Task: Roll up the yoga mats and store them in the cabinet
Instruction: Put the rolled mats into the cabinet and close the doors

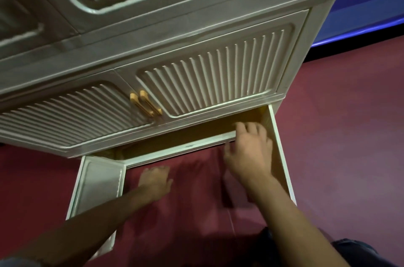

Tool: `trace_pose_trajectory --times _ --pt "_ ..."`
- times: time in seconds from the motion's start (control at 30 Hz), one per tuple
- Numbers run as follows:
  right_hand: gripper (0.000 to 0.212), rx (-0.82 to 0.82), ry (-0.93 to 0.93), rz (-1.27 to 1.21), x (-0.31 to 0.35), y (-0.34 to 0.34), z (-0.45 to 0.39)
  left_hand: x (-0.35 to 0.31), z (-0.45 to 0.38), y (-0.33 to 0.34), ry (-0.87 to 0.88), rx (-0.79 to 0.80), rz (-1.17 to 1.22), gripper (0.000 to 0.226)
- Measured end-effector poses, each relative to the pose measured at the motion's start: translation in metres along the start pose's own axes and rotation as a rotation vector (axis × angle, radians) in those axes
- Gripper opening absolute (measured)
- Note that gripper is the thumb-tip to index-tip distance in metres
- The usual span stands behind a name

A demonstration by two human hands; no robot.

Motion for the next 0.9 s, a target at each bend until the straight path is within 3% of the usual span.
trace_pose_trajectory --times 0.07,0.13,0.2,0.27,0.33,0.4,0.47,0.57,0.7,0.9 --pt "0.051 -0.088 0.031 0.003 -0.020 -0.012 -0.007 0.014 0.023 0.010 0.037 0.009 0.044 0.038" --pt "0.060 -0.001 0.134 -0.023 -0.045 -0.010 -0.012 0.038 0.047 0.008 0.004 -0.038 0.314 0.029" --pt "0.070 0.117 0.254 -0.006 -0.066 -0.002 -0.011 0.073 0.069 -0.008 -0.011 -0.247 0.482 0.034" --pt "0.073 0.180 0.324 -0.013 -0.074 0.004 -0.007 0.106 0.093 -0.031 0.014 -0.502 0.417 0.041" --pt "0.073 0.158 0.312 -0.069 -0.072 0.010 -0.003 0.146 0.111 -0.036 -0.092 -0.585 0.364 0.058" --pt "0.074 0.074 0.283 -0.187 -0.069 0.013 -0.001 0.195 0.118 -0.012 -0.396 -0.462 0.454 0.074" --pt "0.072 -0.025 0.304 -0.363 -0.071 0.015 0.002 0.219 0.127 0.028 -0.659 -0.254 0.672 0.060" --pt "0.059 -0.055 0.427 -0.589 -0.079 0.030 0.006 0.206 0.135 0.052 -0.644 -0.222 0.866 0.036" --pt "0.042 0.120 0.574 -0.718 -0.081 0.068 0.013 0.157 0.143 0.051 -0.563 -0.277 1.209 0.008" --pt "0.037 0.197 0.834 -1.081 -0.050 0.100 0.034 0.106 0.109 0.049 -0.649 -0.358 1.900 0.024"
Point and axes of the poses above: each hand's wrist, its own z-axis away from the middle knuckle, its own y-axis out of the palm, x = y × z, the point moved 7 cm from there along -z, towards the middle knuckle, and after that the axes turned 1 degree about -y, right-handed, at the moved point
